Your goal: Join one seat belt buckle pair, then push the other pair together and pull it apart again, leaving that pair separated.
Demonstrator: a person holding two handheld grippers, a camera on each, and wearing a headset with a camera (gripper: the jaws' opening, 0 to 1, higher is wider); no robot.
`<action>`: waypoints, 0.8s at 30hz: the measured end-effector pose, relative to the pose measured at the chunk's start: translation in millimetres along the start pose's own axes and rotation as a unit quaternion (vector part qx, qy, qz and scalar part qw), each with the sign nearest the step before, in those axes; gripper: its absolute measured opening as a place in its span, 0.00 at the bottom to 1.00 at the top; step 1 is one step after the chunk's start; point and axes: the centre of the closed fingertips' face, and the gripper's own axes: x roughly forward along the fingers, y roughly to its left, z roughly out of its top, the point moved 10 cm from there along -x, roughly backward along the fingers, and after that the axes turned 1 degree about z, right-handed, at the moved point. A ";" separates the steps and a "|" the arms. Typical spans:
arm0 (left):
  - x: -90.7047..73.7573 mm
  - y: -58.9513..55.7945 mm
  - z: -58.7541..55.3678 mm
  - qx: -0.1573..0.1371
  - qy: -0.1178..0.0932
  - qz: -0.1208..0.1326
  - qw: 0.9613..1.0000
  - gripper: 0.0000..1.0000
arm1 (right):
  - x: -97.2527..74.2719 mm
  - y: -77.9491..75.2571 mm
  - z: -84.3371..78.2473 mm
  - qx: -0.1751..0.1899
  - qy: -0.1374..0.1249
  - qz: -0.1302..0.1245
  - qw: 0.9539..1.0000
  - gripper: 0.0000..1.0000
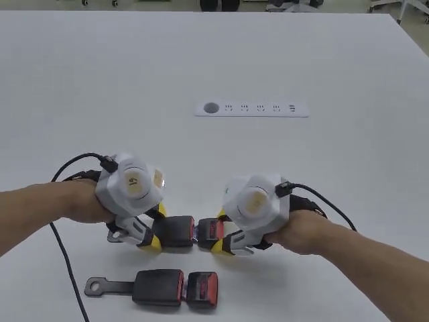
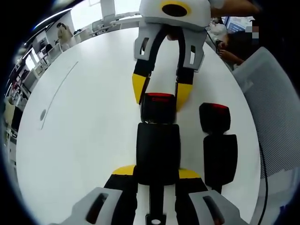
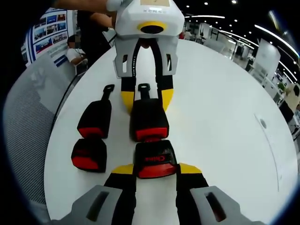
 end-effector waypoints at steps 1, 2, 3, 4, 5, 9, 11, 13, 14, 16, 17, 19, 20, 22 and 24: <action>-0.1 0.3 0.0 0.001 0.000 0.000 1.000 0.30 | -0.1 0.0 0.2 0.000 0.000 0.000 1.000 0.27; -0.2 0.2 0.2 0.002 0.000 -0.001 1.000 0.30 | -3.0 1.6 1.6 -0.001 0.001 0.000 1.000 0.27; -0.2 0.0 0.5 0.003 0.000 -0.001 1.000 0.30 | -5.6 3.0 2.8 0.000 0.001 -0.001 1.000 0.27; -0.3 -0.3 0.8 0.003 0.000 -0.001 1.000 0.30 | -3.5 2.1 2.0 -0.001 0.000 -0.001 1.000 0.27; -0.4 -0.2 0.9 0.003 0.000 -0.001 1.000 0.30 | -0.7 0.5 0.6 0.000 0.001 -0.001 1.000 0.27; -1.0 -1.3 2.3 0.004 0.001 -0.002 1.000 0.30 | 0.7 -0.4 -0.3 0.001 0.001 -0.002 1.000 0.27; -0.8 -0.5 1.8 0.005 0.001 -0.002 1.000 0.30 | 1.2 -0.7 -0.2 0.001 0.002 -0.003 1.000 0.28; -0.5 0.2 1.1 0.003 0.000 -0.002 1.000 0.30 | -0.2 0.3 0.3 0.003 0.001 -0.003 1.000 0.28; -0.5 0.3 1.0 0.003 0.000 -0.002 1.000 0.30 | -3.4 2.1 1.6 0.002 0.001 -0.003 1.000 0.28; 0.6 1.9 -0.7 0.001 0.000 -0.002 1.000 0.30 | -3.8 1.9 2.0 0.001 0.001 -0.003 1.000 0.28; 0.5 1.8 -0.5 0.000 0.000 -0.002 1.000 0.30 | -3.7 1.8 2.0 0.001 0.001 -0.003 1.000 0.28; 0.3 1.5 0.5 0.000 0.001 -0.002 1.000 0.31 | -0.7 0.4 0.7 0.000 0.002 -0.001 1.000 0.28; 0.3 1.5 0.8 0.001 0.003 -0.002 1.000 0.31 | -1.5 0.7 1.1 0.000 0.002 -0.001 1.000 0.28; 0.0 1.0 0.9 0.002 0.004 -0.001 1.000 0.31 | -4.1 1.5 2.8 -0.002 0.005 0.000 1.000 0.28; 0.1 0.4 1.6 0.002 0.005 -0.001 1.000 0.31 | -2.4 0.7 2.0 -0.004 0.006 0.000 1.000 0.28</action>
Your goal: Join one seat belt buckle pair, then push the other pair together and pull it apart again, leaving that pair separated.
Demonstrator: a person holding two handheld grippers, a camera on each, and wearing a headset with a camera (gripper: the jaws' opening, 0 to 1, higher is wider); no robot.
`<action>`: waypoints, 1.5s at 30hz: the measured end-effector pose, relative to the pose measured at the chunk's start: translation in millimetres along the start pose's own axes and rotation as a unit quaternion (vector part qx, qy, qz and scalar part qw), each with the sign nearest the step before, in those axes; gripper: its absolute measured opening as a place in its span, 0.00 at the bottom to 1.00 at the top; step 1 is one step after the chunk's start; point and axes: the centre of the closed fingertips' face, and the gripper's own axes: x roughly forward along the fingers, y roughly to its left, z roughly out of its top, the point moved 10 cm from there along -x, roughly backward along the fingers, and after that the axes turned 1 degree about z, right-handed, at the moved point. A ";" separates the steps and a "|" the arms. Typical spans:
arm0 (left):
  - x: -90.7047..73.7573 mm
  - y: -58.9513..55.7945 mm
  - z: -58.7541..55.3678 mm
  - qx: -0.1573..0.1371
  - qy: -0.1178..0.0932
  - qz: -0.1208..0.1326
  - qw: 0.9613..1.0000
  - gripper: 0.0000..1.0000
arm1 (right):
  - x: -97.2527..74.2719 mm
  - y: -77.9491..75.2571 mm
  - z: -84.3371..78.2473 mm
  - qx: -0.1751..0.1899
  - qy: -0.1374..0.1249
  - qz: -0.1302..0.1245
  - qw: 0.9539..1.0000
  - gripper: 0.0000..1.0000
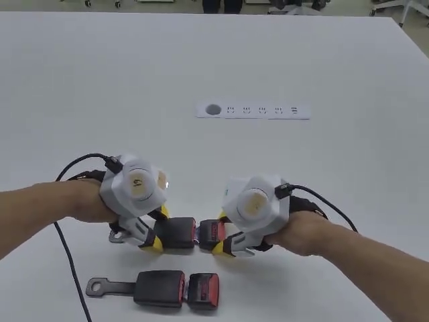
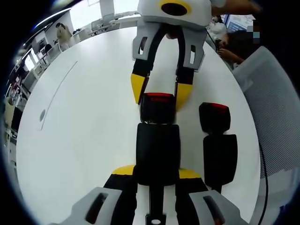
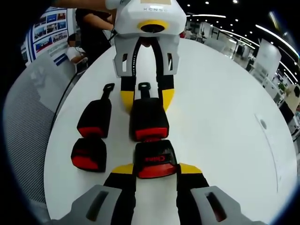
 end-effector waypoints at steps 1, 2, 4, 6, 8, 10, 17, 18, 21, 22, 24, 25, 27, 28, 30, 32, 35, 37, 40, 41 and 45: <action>-0.1 0.5 0.0 0.001 0.001 0.000 1.000 0.31 | 1.5 -0.8 -0.6 0.001 0.000 0.000 1.000 0.28; -0.1 0.9 0.0 0.001 0.002 -0.001 1.000 0.31 | -1.0 0.9 0.7 0.001 0.000 -0.001 1.000 0.29; -0.4 0.7 0.8 0.000 0.003 -0.001 1.000 0.31 | -2.6 2.0 1.1 0.002 0.000 -0.001 1.000 0.29; -0.3 0.6 1.5 0.000 0.005 -0.002 1.000 0.31 | -1.7 1.6 0.5 0.001 0.000 -0.001 1.000 0.29; -0.1 0.9 1.6 0.002 0.008 -0.003 1.000 0.31 | -0.8 1.1 0.0 0.001 0.000 -0.001 1.000 0.29; 0.6 1.8 0.7 0.003 0.010 -0.003 1.000 0.31 | 0.5 0.8 -0.3 0.000 0.000 -0.001 1.000 0.29; 1.7 1.7 -0.1 0.002 0.012 -0.003 1.000 0.31 | 2.6 0.2 -1.3 -0.002 0.001 -0.002 1.000 0.29; 1.7 1.7 0.2 0.002 0.013 -0.003 1.000 0.31 | 0.3 1.3 -0.1 -0.002 0.001 -0.002 1.000 0.29; 1.8 1.5 0.8 0.004 0.016 -0.003 1.000 0.31 | -2.2 2.8 -0.1 -0.004 0.003 -0.003 1.000 0.29; 1.9 1.5 0.7 0.004 0.017 -0.002 1.000 0.31 | -2.4 2.7 -0.6 -0.004 0.003 -0.004 1.000 0.29; 1.5 0.2 1.3 0.003 0.015 -0.002 1.000 0.31 | -3.5 3.5 -0.5 -0.004 0.004 -0.005 1.000 0.29; 1.5 0.3 1.1 0.002 0.014 -0.002 1.000 0.32 | -4.2 3.7 -0.7 -0.004 0.005 -0.005 1.000 0.29; 1.6 1.2 0.4 0.002 0.014 -0.002 1.000 0.32 | -4.0 1.7 -4.2 -0.002 0.005 -0.005 1.000 0.29; 1.7 1.6 0.3 0.002 0.015 -0.002 1.000 0.32 | -6.3 2.7 -3.7 -0.002 0.005 -0.005 1.000 0.29; 1.8 1.9 0.8 0.004 0.017 -0.002 1.000 0.32 | -6.0 1.8 -5.7 -0.003 0.007 -0.005 1.000 0.30; 2.1 2.1 0.5 0.004 0.018 -0.002 1.000 0.32 | -7.9 0.8 -8.0 -0.006 0.010 -0.003 1.000 0.30; 2.8 2.3 0.8 0.005 0.017 -0.002 1.000 0.32 | -8.9 -2.4 -13.5 -0.009 0.009 -0.001 1.000 0.30; 3.1 2.2 1.1 0.006 0.018 -0.002 1.000 0.32 | -10.8 -1.3 -11.7 -0.008 0.010 0.000 1.000 0.30; 3.8 2.7 0.4 0.007 0.020 -0.001 1.000 0.32 | -11.3 -2.0 -11.0 -0.011 0.010 0.001 1.000 0.30; 3.4 2.1 1.2 0.008 0.019 0.000 1.000 0.32 | -11.1 -2.5 -11.4 -0.012 0.009 0.001 1.000 0.30; 2.8 1.2 1.6 0.008 0.016 -0.001 1.000 0.32 | -10.2 -3.6 -12.7 -0.010 0.008 0.003 1.000 0.30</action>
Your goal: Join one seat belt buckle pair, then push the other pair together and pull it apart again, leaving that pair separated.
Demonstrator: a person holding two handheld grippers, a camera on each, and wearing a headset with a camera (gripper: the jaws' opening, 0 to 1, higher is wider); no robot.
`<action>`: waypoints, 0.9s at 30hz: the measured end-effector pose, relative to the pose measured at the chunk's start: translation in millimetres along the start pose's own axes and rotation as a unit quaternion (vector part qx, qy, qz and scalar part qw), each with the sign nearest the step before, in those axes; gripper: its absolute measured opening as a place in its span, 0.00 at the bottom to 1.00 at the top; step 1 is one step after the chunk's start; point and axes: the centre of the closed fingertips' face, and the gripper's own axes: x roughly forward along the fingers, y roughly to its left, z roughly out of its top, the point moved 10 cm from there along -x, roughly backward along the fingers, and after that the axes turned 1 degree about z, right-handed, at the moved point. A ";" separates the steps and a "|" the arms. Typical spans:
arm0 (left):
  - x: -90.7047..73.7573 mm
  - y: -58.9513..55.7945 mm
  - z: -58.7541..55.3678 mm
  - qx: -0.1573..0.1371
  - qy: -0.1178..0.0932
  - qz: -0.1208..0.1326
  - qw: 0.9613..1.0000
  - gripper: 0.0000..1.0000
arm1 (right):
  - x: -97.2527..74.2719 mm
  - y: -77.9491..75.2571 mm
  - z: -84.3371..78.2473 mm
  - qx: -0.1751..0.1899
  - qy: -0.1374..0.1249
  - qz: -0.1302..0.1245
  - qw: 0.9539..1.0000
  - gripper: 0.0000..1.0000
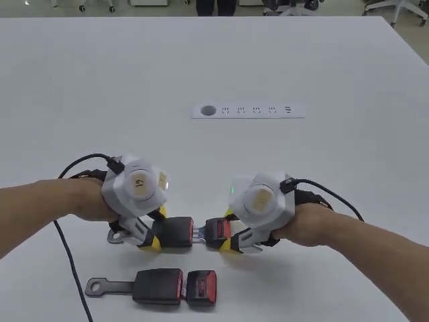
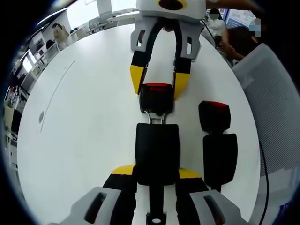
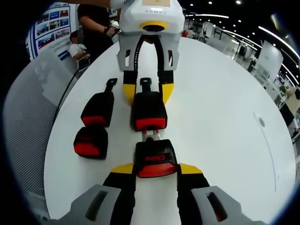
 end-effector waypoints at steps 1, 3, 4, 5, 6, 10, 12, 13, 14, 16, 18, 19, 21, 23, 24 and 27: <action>0.0 0.0 -0.1 0.000 0.000 0.000 1.000 0.32 | -1.1 0.5 0.6 -0.001 0.000 0.000 1.000 0.30; -0.5 -1.1 0.7 0.001 0.000 0.000 1.000 0.32 | -0.6 -0.1 -0.6 -0.004 0.001 0.000 1.000 0.30; -0.9 -2.5 2.1 0.001 0.000 0.000 1.000 0.32 | -0.7 -0.3 -1.0 -0.004 0.001 0.001 1.000 0.30; -1.0 -2.9 2.4 0.002 0.000 0.000 1.000 0.32 | -1.0 -0.3 -0.8 -0.005 0.001 0.001 1.000 0.30; -0.8 -2.4 1.9 0.002 -0.001 0.000 1.000 0.32 | -1.2 -0.4 -1.1 -0.007 0.002 0.002 1.000 0.30; -0.3 -1.1 0.4 0.002 -0.003 0.000 1.000 0.32 | -4.1 -0.5 -5.8 -0.004 0.003 0.002 1.000 0.30; -0.1 -0.7 -0.2 0.002 -0.003 0.000 1.000 0.32 | -5.5 -0.7 -7.2 -0.002 0.004 0.001 1.000 0.30; 0.0 -0.6 -0.5 0.002 -0.003 0.000 1.000 0.32 | -6.5 -0.9 -8.0 -0.002 0.004 0.001 1.000 0.30; 0.1 -0.5 -0.1 0.003 -0.002 0.000 1.000 0.32 | -7.5 -1.0 -9.2 0.000 0.004 0.000 1.000 0.30; -0.3 -1.6 1.1 0.003 -0.002 0.001 1.000 0.32 | -8.6 -1.6 -11.4 0.000 0.005 0.000 1.000 0.30; -0.4 -1.9 1.3 0.003 -0.002 0.001 1.000 0.32 | -10.9 -1.3 -12.8 0.001 0.006 0.000 1.000 0.30; -0.4 -2.0 1.3 0.004 -0.002 0.002 1.000 0.32 | -12.3 -0.6 -13.0 0.001 0.007 0.000 1.000 0.30; -0.4 -1.8 0.8 0.004 -0.002 0.002 1.000 0.32 | -14.8 -0.1 -14.7 0.002 0.009 0.000 1.000 0.30; -0.6 -2.1 1.2 0.004 -0.002 0.002 1.000 0.32 | -15.0 -2.2 -18.2 0.001 0.011 0.000 1.000 0.30; -1.1 -2.9 1.9 0.004 -0.002 0.002 1.000 0.32 | -15.6 -3.0 -19.7 0.002 0.012 0.000 1.000 0.30; -1.5 -3.4 2.8 0.004 -0.002 0.002 1.000 0.32 | -20.4 -3.0 -22.7 0.004 0.014 -0.001 1.000 0.30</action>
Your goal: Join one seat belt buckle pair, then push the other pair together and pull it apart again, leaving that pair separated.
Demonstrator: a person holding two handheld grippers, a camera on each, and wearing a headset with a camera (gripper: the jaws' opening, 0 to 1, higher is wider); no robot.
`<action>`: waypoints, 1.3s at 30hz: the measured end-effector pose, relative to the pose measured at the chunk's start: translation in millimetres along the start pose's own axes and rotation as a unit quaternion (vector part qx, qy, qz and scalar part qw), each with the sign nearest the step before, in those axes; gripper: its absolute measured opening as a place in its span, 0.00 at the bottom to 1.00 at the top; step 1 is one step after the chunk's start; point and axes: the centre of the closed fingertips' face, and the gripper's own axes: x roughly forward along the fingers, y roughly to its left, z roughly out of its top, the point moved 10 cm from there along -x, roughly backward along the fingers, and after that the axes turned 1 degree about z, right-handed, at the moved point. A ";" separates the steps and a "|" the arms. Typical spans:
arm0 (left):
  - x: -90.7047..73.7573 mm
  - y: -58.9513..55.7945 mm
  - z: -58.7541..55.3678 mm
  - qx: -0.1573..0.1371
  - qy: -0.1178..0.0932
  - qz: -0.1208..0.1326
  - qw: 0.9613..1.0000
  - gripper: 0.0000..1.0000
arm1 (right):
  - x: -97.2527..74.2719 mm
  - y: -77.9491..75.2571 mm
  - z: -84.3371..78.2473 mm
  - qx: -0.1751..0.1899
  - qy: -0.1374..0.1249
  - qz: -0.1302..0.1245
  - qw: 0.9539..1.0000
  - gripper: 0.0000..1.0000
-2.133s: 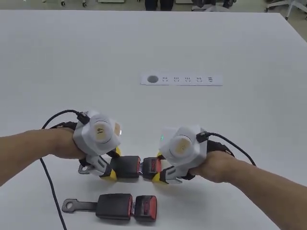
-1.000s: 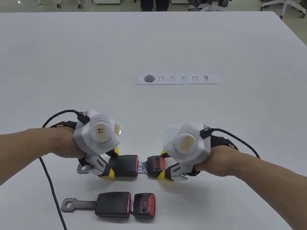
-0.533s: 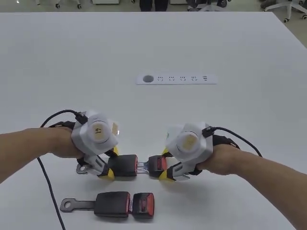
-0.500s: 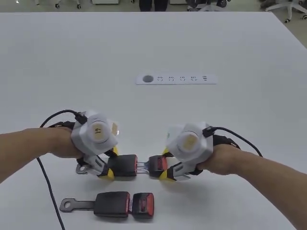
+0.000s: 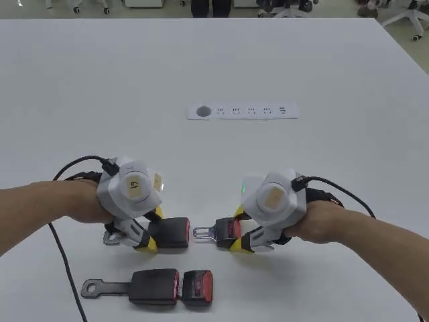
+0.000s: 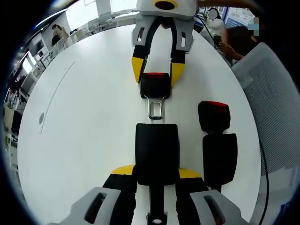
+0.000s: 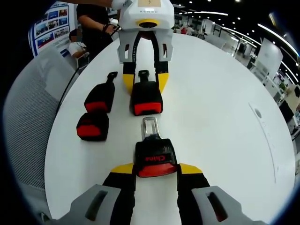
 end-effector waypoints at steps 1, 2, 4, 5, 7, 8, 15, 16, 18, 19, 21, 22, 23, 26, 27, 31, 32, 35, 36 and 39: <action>-0.1 -0.1 0.4 0.000 0.000 0.000 1.000 0.32 | -0.6 0.0 -1.0 0.001 0.001 0.000 1.000 0.30; -0.4 1.6 -1.2 -0.001 -0.001 0.000 1.000 0.32 | -0.7 -0.1 -2.6 0.000 0.002 0.000 1.000 0.30; -0.8 4.2 -3.7 -0.001 -0.001 0.000 1.000 0.32 | -3.0 -0.5 -4.2 0.002 0.002 -0.002 1.000 0.30; 0.0 3.4 -2.7 -0.001 -0.001 0.000 1.000 0.32 | -4.1 -0.6 -5.1 0.002 0.003 -0.003 1.000 0.30; 0.8 2.9 -2.4 -0.002 -0.002 0.001 1.000 0.32 | -3.7 -2.1 -8.6 0.004 0.004 -0.003 1.000 0.30; 1.1 2.1 -2.0 -0.002 -0.002 0.001 1.000 0.32 | -5.6 -1.8 -9.2 0.003 0.004 -0.003 1.000 0.30; 1.6 0.9 -2.5 -0.005 -0.006 0.003 1.000 0.32 | -13.9 -4.5 -20.6 0.005 0.011 -0.007 1.000 0.31; 1.7 -0.1 -1.9 -0.005 -0.007 0.003 1.000 0.32 | -14.7 -3.8 -22.2 0.005 0.014 -0.008 1.000 0.31; 1.2 -0.4 -1.5 -0.005 -0.007 0.003 1.000 0.33 | -16.3 -2.9 -24.9 0.003 0.013 -0.007 1.000 0.31; 1.0 0.8 -2.2 -0.004 -0.007 0.003 1.000 0.33 | -17.0 -2.9 -26.1 0.003 0.013 -0.007 1.000 0.31; 1.1 0.6 -2.2 -0.004 -0.007 0.003 1.000 0.33 | -18.1 -4.5 -28.9 0.002 0.013 -0.007 1.000 0.31; 1.1 0.9 -2.4 -0.004 -0.007 0.003 1.000 0.33 | -18.3 -6.0 -30.2 0.005 0.014 -0.007 1.000 0.31; 1.1 1.8 -3.0 -0.003 -0.007 0.003 1.000 0.33 | -18.7 -5.9 -30.8 0.004 0.014 -0.007 1.000 0.31; 1.5 -1.1 -0.6 -0.001 -0.007 0.003 1.000 0.32 | -21.6 -4.6 -31.9 0.001 0.016 -0.006 1.000 0.31; 0.8 3.8 -5.0 -0.002 -0.007 0.004 1.000 0.32 | -21.8 -4.7 -32.5 0.001 0.016 -0.007 1.000 0.31; 2.1 -4.9 0.8 -0.003 -0.010 0.005 1.000 0.33 | -22.6 -5.3 -34.7 0.005 0.018 -0.007 1.000 0.31; 2.0 -5.6 1.1 -0.003 -0.011 0.005 1.000 0.33 | -23.3 -4.5 -34.4 0.002 0.018 -0.007 1.000 0.31; 1.7 -3.9 -0.5 -0.005 -0.014 0.006 1.000 0.33 | -23.8 -5.5 -36.4 0.003 0.018 -0.007 1.000 0.31; 1.6 -4.5 -0.1 -0.004 -0.015 0.006 1.000 0.33 | -23.2 -6.3 -37.7 0.002 0.017 -0.007 1.000 0.31; 0.7 -4.3 -0.1 -0.003 -0.015 0.005 1.000 0.33 | -24.7 -5.0 -36.3 -0.001 0.015 -0.006 1.000 0.31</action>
